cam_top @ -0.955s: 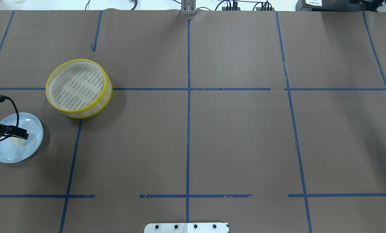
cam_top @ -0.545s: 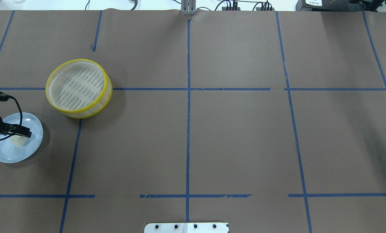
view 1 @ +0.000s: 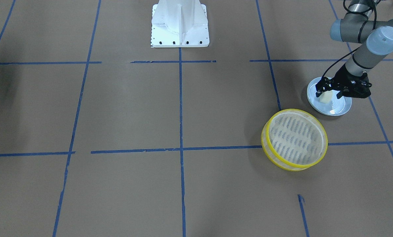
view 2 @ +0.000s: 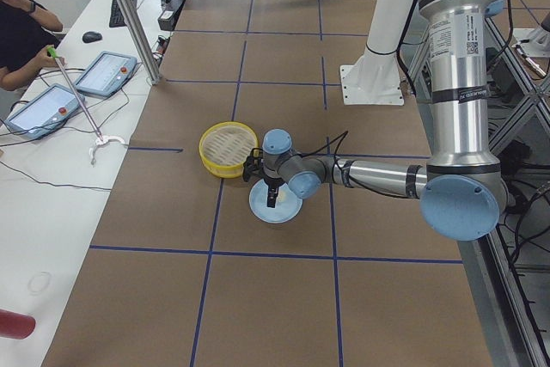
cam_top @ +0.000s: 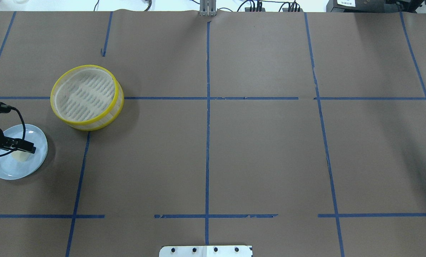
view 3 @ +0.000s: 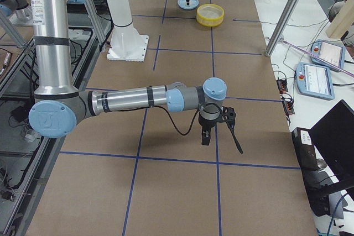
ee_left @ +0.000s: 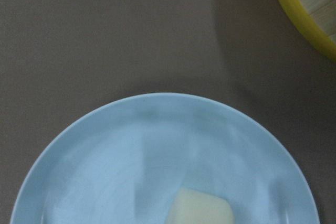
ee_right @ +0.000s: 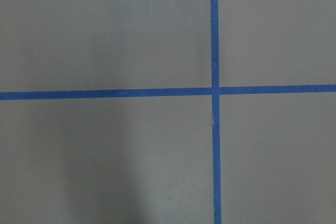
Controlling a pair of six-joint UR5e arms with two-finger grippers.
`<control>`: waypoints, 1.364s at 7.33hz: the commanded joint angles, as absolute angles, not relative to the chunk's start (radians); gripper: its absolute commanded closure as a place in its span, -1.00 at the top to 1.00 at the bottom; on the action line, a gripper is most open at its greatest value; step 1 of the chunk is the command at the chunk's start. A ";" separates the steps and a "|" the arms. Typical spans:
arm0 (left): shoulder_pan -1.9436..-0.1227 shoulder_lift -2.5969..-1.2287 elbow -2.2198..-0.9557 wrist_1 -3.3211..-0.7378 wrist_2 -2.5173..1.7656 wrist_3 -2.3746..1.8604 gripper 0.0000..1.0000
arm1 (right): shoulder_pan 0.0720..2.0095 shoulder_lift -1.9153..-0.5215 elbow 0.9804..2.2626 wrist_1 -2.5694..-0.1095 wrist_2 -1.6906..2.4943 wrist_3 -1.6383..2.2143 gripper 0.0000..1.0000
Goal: Place bun in steamer
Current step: 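Close the left gripper on the pale bun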
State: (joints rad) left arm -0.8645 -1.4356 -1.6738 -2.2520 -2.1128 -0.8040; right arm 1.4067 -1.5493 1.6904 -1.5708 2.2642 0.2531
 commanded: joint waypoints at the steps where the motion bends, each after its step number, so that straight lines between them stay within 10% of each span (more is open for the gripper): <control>1: -0.861 -1.431 -1.675 -2.250 -2.115 -0.804 0.51 | 1.407 -1.549 1.690 -1.571 2.264 0.253 1.00; 6: -0.856 -1.428 -1.684 -2.250 -2.114 -0.808 -0.39 | 1.407 -1.549 1.690 -1.571 2.264 0.253 1.00; 10: -0.859 -1.428 -1.690 -2.250 -2.114 -0.808 -0.44 | 1.407 -1.549 1.690 -1.571 2.264 0.253 1.00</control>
